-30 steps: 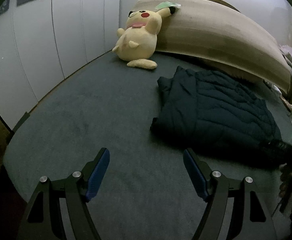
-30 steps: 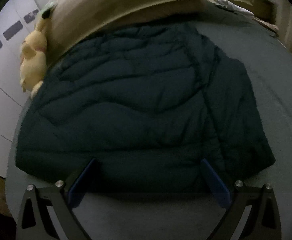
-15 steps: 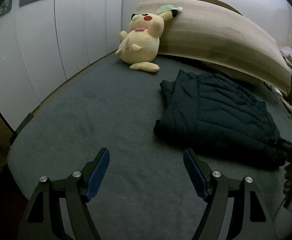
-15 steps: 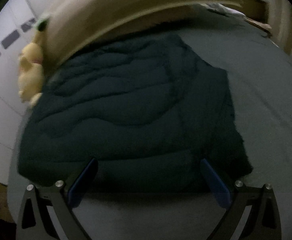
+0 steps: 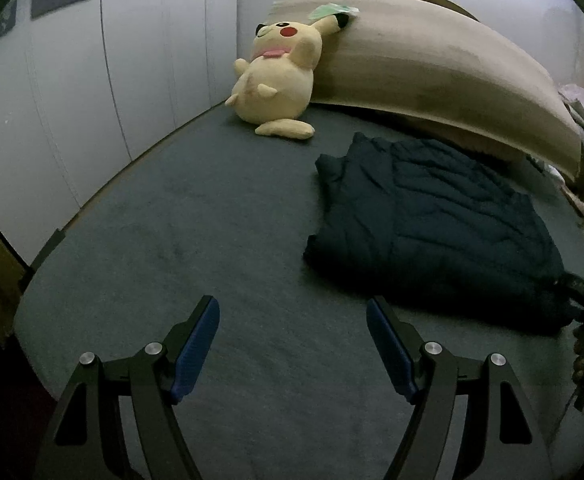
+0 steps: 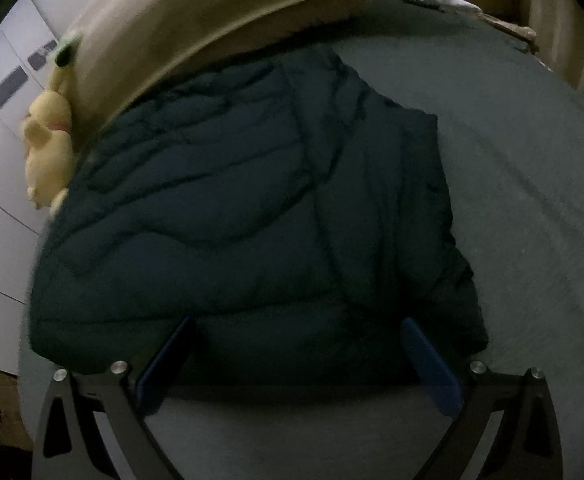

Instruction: Fold large clothes

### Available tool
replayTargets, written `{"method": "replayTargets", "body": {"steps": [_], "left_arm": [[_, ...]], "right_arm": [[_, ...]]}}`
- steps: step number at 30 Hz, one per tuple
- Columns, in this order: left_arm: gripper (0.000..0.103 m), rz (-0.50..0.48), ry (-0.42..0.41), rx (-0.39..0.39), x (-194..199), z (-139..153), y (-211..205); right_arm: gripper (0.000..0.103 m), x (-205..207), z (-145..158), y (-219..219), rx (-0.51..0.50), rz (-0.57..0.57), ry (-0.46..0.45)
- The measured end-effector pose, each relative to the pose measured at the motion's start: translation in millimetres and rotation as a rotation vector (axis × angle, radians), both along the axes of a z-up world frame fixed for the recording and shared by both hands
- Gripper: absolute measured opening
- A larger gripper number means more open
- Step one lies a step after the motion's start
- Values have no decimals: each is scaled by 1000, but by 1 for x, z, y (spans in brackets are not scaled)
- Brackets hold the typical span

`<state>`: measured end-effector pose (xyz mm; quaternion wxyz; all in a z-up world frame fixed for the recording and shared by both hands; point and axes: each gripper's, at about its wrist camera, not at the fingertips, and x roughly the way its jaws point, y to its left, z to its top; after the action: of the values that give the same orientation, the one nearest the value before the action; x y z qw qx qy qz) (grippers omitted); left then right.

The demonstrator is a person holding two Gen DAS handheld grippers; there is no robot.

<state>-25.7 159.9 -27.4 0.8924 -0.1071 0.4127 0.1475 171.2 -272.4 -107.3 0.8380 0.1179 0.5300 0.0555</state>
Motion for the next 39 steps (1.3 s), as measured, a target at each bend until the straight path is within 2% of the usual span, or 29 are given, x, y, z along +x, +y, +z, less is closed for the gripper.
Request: {"method": "replayTargets", "body": {"steps": [4, 9, 15, 18, 23, 29, 34, 39], "left_arm": [[76, 14, 4, -12, 4, -3, 5], [76, 17, 21, -31, 8, -10, 6], [76, 16, 23, -26, 9, -12, 7], [76, 13, 29, -28, 10, -12, 7], [76, 14, 29, -19, 13, -13, 9], [76, 13, 37, -12, 25, -18, 12], [76, 1, 49, -11, 38, -24, 9], [76, -21, 65, -7, 51, -31, 4]], "right_arm": [[103, -6, 8, -6, 31, 9, -36], [103, 7, -11, -21, 26, 14, 18], [103, -1, 0, -18, 43, 19, -33], [103, 4, -16, -15, 15, 23, 16], [103, -5, 2, -20, 69, 20, -32], [103, -16, 30, -60, 76, -23, -97], [103, -35, 31, -112, 63, -106, -92], [103, -36, 18, -140, 83, -169, -66]]}}
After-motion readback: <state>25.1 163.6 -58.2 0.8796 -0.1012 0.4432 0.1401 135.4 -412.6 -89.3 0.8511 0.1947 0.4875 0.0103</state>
